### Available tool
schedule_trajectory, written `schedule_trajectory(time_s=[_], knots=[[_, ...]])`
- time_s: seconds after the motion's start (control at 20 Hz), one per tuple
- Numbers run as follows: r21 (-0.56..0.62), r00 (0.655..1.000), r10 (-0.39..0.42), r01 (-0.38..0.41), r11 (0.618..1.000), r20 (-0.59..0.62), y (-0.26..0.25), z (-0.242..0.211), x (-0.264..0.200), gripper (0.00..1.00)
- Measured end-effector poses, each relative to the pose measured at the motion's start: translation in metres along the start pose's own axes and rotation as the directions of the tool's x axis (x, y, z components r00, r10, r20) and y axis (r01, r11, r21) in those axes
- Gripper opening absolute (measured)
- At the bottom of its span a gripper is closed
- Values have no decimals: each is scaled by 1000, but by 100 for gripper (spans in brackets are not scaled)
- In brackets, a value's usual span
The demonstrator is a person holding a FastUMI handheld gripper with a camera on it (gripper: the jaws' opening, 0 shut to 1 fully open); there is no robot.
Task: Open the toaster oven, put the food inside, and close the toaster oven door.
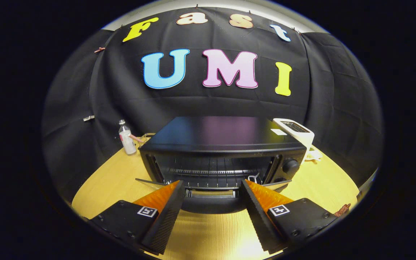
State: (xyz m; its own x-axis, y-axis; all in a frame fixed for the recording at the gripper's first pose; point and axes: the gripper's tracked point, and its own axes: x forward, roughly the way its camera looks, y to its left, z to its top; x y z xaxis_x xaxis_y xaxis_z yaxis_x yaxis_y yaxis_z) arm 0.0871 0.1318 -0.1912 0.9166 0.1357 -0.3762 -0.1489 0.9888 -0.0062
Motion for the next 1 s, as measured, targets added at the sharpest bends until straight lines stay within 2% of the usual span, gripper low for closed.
schedule_trajectory(time_s=[0.4,0.7,1.0], knots=[[-17,1000,13,-13,1000,-24,-1,-45,-27,95],[-6,989,32,-33,999,-142,0,-103,-35,97],[10,989,43,-42,999,-139,-16,-98,-52,97]])
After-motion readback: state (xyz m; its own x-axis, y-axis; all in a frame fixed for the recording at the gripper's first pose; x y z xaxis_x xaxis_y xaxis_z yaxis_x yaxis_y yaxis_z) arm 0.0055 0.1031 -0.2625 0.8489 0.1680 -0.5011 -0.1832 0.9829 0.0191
